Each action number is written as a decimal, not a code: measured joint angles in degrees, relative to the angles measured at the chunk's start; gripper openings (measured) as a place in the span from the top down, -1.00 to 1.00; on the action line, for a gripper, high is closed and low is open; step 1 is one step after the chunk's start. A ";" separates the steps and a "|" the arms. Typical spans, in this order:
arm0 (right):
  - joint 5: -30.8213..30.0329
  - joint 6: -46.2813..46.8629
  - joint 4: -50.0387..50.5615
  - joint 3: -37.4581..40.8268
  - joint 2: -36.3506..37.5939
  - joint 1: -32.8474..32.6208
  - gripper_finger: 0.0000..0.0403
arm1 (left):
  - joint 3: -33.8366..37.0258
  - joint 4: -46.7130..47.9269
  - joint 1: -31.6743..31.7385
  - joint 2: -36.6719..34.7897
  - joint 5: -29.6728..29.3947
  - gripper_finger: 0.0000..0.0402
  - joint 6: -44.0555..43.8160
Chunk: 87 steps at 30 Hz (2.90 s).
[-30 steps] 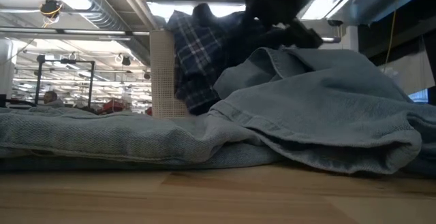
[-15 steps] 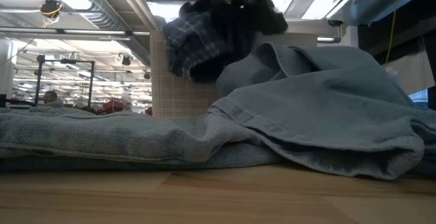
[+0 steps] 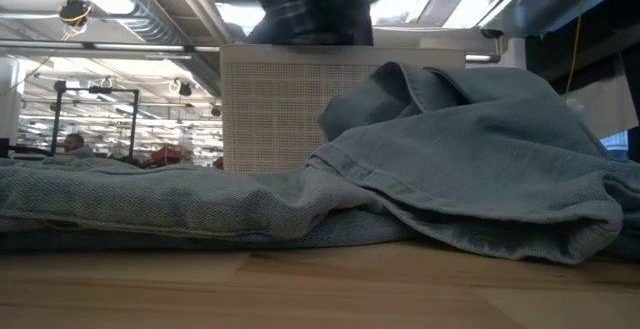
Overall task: Sort clothes
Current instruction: Put the blue checkered pants into the white laundry bin, then put the blue pants into the white laundry bin
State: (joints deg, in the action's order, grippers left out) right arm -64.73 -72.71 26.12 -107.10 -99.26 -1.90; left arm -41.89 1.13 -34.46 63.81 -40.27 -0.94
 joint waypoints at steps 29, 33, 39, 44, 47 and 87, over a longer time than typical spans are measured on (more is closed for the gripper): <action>36.63 48.48 37.21 -1.79 -0.31 23.31 0.26 | 0.02 1.24 0.00 -0.02 0.02 0.07 -0.39; 39.00 48.24 39.98 -7.04 -0.31 23.31 0.01 | 0.02 1.26 0.00 -0.02 0.02 0.07 -0.39; 39.25 48.33 48.22 -16.83 -0.30 23.23 -0.21 | 0.02 1.79 0.00 -0.01 0.02 0.07 -0.50; 39.58 48.48 53.90 -21.17 -0.20 20.78 -0.24 | 0.02 1.78 0.00 0.03 0.02 0.07 -0.37; 39.28 48.13 56.29 -21.80 -0.11 18.27 -0.24 | 0.02 1.92 0.00 0.03 0.02 0.07 -0.82; 37.30 74.16 40.39 30.49 12.04 -16.62 -0.31 | 0.04 6.85 1.77 0.05 0.04 0.07 -9.41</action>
State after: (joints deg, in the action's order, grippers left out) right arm -27.42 1.45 66.51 -76.61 -87.22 -18.52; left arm -41.85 7.98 -32.68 63.86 -40.23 -10.35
